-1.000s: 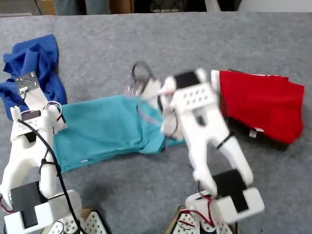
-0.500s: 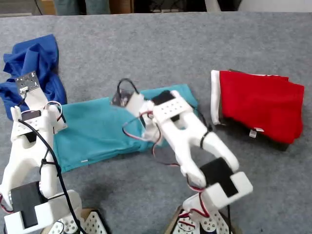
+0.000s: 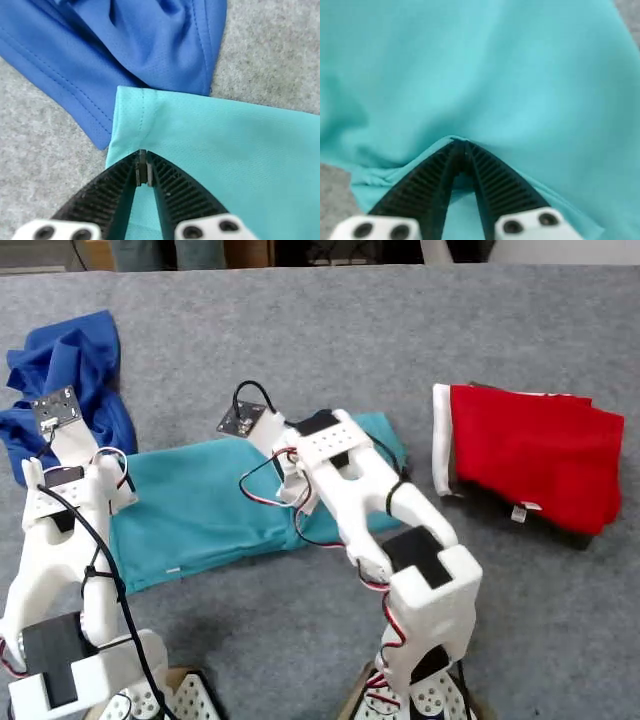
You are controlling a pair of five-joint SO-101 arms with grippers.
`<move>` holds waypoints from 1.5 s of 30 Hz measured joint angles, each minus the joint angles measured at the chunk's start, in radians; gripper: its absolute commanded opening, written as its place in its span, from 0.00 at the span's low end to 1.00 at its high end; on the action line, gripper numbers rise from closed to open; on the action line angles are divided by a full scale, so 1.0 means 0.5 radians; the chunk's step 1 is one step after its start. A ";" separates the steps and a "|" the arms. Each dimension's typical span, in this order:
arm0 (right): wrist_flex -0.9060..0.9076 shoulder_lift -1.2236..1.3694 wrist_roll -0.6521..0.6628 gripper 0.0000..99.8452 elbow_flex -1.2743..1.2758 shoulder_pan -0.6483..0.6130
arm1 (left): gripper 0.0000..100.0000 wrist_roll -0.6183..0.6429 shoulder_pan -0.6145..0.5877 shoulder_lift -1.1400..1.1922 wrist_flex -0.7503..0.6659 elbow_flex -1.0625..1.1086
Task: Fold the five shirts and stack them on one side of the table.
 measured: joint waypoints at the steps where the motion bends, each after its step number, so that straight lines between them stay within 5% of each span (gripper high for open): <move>1: 0.043 0.000 -0.025 0.01 -0.043 0.000 | 0.03 0.000 0.000 0.000 0.000 0.000; 10: 0.497 -0.423 -0.132 0.01 -0.433 0.126 | 0.03 0.000 0.000 0.000 0.000 0.000; 18: 1.049 -0.795 0.018 0.01 -0.242 0.135 | 0.03 0.000 0.000 0.000 0.025 0.000; 22: 0.878 -0.868 0.049 0.01 0.169 0.089 | 0.03 0.000 0.009 0.000 0.025 0.000; 33: -0.292 -0.755 -0.114 0.01 0.654 0.074 | 0.03 0.000 0.009 0.000 0.025 0.000; 39: -0.362 -0.338 -0.206 0.01 0.439 0.074 | 0.03 0.000 0.009 0.000 0.025 0.000; 45: 0.009 -0.298 -0.387 0.01 -0.049 0.178 | 0.03 0.000 0.009 0.000 0.025 0.000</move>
